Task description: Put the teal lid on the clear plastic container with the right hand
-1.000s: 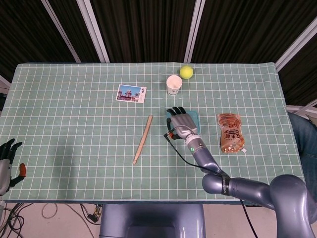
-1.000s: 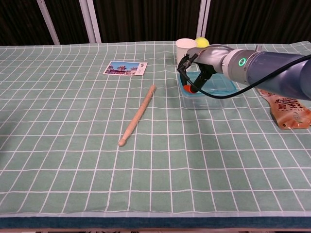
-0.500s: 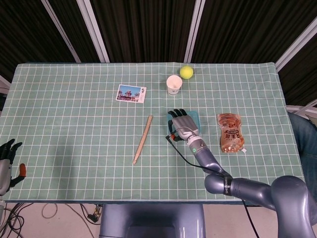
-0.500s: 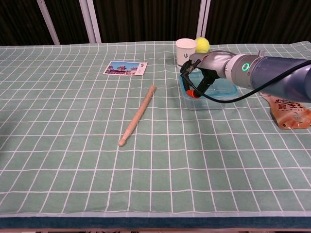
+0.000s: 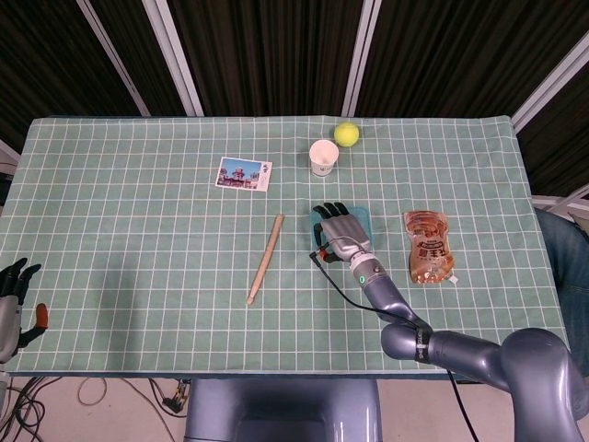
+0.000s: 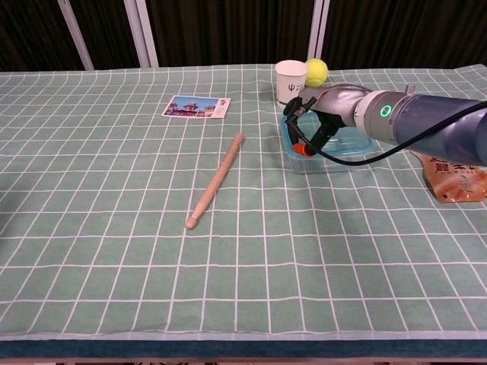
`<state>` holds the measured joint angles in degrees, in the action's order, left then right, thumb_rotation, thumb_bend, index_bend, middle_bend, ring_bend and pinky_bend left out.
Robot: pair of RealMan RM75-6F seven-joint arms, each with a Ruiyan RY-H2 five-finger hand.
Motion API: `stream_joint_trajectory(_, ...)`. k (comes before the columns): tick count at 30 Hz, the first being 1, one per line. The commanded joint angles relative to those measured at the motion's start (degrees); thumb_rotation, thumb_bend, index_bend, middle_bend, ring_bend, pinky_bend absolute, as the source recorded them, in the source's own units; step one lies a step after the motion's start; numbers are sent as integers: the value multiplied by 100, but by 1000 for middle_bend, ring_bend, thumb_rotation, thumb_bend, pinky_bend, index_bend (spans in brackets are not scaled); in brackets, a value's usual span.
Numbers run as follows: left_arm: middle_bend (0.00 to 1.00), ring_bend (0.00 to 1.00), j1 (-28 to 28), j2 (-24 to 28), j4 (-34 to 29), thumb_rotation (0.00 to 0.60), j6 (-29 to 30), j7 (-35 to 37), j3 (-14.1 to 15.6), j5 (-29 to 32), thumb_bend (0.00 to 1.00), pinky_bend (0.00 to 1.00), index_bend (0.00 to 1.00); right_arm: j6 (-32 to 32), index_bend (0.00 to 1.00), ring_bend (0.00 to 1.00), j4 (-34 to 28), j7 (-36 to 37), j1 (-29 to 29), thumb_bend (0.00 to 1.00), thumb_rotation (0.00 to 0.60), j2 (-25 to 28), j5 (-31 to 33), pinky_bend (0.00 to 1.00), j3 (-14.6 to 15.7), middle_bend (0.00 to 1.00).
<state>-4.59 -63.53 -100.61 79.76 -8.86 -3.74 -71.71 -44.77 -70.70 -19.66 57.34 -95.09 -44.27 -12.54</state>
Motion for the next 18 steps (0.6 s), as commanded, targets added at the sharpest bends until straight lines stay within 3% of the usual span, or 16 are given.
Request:
stream_joint_trajectory(1, 0, 0, 1, 0, 0, 600, 1, 2, 1, -1, 568, 0, 113, -44, 642, 0, -85, 57, -11, 472, 600, 71, -31, 0, -87, 134)
stream_joint_trajectory(10, 0, 0, -5, 0, 14, 600, -4, 2, -3, 3, 568, 0, 114, -124, 646, 0, -172, 303, -17, 472, 600, 534, 111, 0, -556, 116)
stream_joint_trajectory(18, 0, 0, -2, -29, 24, 600, 29, -48, -22, 33, 568, 0, 114, 339, 649, 0, 508, 374, 37, 472, 600, 598, 424, 0, -559, 108)
